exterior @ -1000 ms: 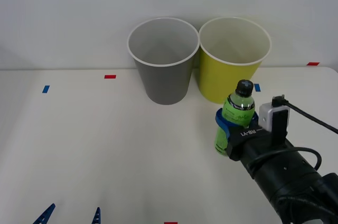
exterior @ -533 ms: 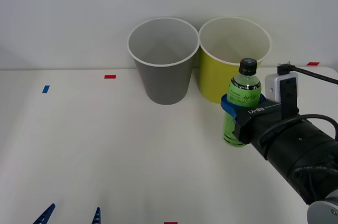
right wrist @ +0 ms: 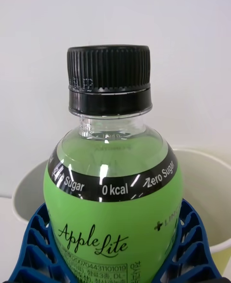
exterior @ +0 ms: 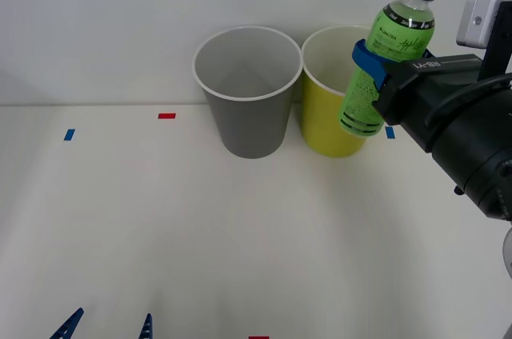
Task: Put cans in the gray bin and PET bottles in the light green bin.
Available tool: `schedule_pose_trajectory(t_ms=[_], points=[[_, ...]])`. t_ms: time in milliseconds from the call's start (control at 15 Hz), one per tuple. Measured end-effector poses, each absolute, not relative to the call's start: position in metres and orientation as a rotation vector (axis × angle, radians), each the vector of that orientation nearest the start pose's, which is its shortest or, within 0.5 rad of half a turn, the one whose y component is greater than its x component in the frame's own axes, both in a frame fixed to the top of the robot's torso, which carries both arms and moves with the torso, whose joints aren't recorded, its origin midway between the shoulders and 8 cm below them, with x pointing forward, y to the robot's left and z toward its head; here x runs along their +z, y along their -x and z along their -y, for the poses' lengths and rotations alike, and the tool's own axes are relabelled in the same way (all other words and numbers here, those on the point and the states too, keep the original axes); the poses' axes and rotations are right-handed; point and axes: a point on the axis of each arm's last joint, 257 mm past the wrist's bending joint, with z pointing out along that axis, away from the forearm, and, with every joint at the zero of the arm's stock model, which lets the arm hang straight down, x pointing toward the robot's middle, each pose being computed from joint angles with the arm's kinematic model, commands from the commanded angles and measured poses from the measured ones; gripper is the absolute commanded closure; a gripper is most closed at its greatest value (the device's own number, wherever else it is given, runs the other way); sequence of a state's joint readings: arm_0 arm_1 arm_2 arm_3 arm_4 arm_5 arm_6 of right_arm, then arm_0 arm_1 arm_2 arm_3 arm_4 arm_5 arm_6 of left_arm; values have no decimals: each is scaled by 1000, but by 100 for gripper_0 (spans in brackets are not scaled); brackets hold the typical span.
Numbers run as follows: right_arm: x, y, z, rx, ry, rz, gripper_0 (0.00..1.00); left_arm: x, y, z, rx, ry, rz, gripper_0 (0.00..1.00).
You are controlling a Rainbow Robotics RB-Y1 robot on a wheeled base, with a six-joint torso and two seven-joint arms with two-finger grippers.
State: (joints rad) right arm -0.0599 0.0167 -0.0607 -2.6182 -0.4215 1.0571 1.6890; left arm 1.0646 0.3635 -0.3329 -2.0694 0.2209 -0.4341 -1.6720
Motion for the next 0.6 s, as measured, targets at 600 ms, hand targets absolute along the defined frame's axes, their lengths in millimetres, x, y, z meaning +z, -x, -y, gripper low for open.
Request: schedule_pose_trajectory(t_ms=[600], points=[[92, -507, 172, 239, 142, -1408, 98, -287, -218, -229, -65, -40, -1743, 0]])
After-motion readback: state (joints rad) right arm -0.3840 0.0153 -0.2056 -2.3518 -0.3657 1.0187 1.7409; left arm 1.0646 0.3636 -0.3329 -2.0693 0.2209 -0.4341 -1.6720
